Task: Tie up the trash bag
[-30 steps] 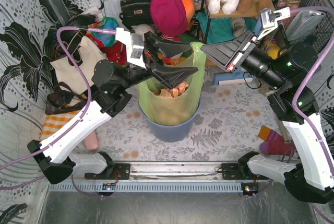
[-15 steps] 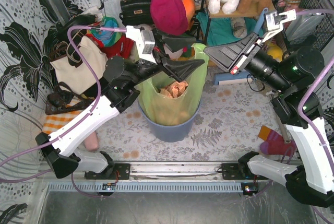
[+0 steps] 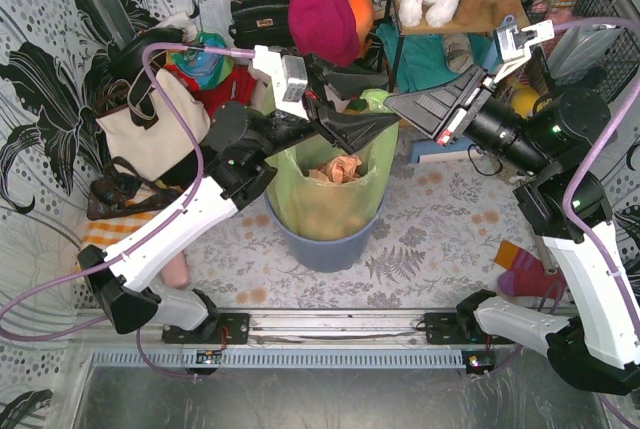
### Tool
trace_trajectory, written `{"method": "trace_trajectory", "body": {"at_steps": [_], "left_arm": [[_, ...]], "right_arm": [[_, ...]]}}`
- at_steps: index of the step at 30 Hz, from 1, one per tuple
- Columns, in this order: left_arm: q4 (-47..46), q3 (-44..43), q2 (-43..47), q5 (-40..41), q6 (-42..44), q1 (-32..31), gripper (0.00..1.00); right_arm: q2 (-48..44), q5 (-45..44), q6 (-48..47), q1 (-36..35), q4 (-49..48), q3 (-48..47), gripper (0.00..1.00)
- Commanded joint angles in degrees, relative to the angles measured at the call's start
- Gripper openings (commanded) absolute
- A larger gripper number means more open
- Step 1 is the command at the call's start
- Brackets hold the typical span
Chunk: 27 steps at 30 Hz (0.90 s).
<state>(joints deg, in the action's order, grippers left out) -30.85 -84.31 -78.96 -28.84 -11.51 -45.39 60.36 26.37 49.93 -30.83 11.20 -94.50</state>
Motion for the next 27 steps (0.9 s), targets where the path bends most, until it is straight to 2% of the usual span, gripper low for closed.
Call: {"method": "trace_trajectory", "body": {"at_steps": [1,6,12,15,19,21,24,27], "left_arm": [[-1.68,-1.61,-0.66,-1.2,-0.18,-0.13,0.69],[-3.11,-0.95,-0.08,-1.56,-1.31,-0.14,0.49],[-3.6,-0.82,0.17,-2.78,-2.69,-0.14,0.31],[-3.75,0.15,0.74,-2.36,-3.25,-0.14,0.28],[-3.26,1.3,1.95,-1.35,-3.47,-0.14,0.12],[-3.2,2.0,2.77,-0.57,-3.83,-0.14,0.09],[-3.02,2.7,3.84,-0.06,-4.13,-0.14,0.05],[-2.76,2.97,4.86,-0.05,-4.28,-0.14,0.05]], "right_arm": [[-0.04,2.0,1.45,-0.16,-3.92,0.89,0.0],[-0.08,2.12,1.53,-0.18,-3.61,0.76,0.0],[-0.48,1.76,1.56,-0.14,-3.52,1.07,0.0],[-0.5,1.84,1.39,-0.14,-3.62,0.82,0.0],[-0.41,1.84,1.15,-0.16,-3.64,0.63,0.0],[-0.42,1.76,1.0,-0.15,-3.58,0.55,0.0],[-0.63,1.23,0.29,-0.12,-2.86,-0.05,0.2],[-0.88,0.14,-0.85,-0.12,-1.82,-1.41,0.31]]}}
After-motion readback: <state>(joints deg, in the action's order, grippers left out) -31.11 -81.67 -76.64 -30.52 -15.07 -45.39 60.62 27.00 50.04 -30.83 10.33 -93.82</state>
